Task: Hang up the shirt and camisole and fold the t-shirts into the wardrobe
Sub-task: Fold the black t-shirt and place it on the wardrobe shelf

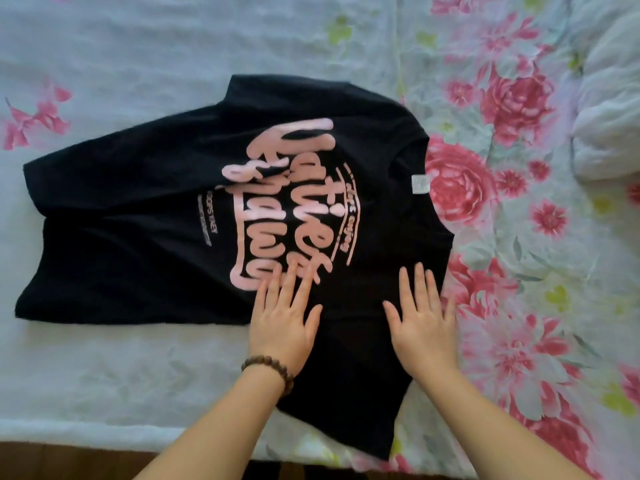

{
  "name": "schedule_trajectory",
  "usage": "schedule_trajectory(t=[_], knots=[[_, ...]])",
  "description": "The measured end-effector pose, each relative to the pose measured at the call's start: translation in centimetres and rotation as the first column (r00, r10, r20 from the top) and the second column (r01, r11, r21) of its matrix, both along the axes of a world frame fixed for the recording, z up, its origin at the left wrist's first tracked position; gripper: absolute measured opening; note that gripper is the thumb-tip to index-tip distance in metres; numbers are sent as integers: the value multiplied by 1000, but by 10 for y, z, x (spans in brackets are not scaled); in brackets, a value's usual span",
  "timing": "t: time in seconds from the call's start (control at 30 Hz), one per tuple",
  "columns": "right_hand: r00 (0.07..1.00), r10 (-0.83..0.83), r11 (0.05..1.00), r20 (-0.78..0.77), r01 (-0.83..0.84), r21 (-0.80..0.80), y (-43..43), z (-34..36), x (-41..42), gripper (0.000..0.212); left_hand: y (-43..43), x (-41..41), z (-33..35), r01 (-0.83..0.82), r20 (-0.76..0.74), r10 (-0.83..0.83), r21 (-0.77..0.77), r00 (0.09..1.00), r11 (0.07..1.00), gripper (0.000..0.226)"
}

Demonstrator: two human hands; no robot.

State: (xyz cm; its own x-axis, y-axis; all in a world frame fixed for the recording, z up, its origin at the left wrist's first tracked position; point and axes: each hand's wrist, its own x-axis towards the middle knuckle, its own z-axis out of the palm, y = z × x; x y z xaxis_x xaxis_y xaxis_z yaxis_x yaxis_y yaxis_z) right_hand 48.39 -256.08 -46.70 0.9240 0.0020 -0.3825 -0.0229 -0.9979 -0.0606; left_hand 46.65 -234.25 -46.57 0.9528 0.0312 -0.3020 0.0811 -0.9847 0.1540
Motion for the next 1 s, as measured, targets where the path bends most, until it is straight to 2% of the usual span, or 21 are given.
schedule_trajectory(t=[0.07, 0.17, 0.3, 0.4, 0.57, 0.67, 0.73, 0.8, 0.9, 1.0], knots=[[1000, -29, 999, -7, 30, 30, 3, 10, 12, 70, 0, 15, 16, -88, 0, 88, -104, 996, 991, 60], [999, -47, 984, 23, 42, 170, 23, 26, 60, 65, 19, 64, 35, -195, 123, 230, -244, 965, 950, 48], [997, -30, 925, 76, -1, 379, 63, 46, 153, 53, 65, 157, 49, -224, 258, 297, -278, 920, 934, 43], [992, -13, 910, 128, -42, 412, 90, 57, 223, 50, 102, 226, 53, -210, 325, 283, -242, 903, 947, 45], [986, 14, 925, 164, -75, 373, 116, 58, 315, 48, 129, 310, 44, -182, 211, 207, -132, 955, 975, 57], [990, -27, 902, 140, -36, 429, 126, 43, 347, 38, 132, 343, 31, -316, 111, 322, -74, 940, 946, 52], [989, -61, 887, 135, -8, 461, 129, 33, 362, 36, 136, 356, 24, -440, 19, 450, -180, 893, 880, 42], [993, -19, 911, 115, -30, 411, 131, 26, 375, 40, 140, 363, 16, -475, -34, 513, -433, 858, 766, 30], [993, 91, 930, 71, -110, 350, 134, 24, 395, 50, 145, 367, 22, -299, -7, 434, -735, 901, 609, 17], [993, 121, 865, -1, -105, 491, 139, 29, 417, 62, 149, 380, 44, -234, -101, 327, -886, 940, 400, 8]])
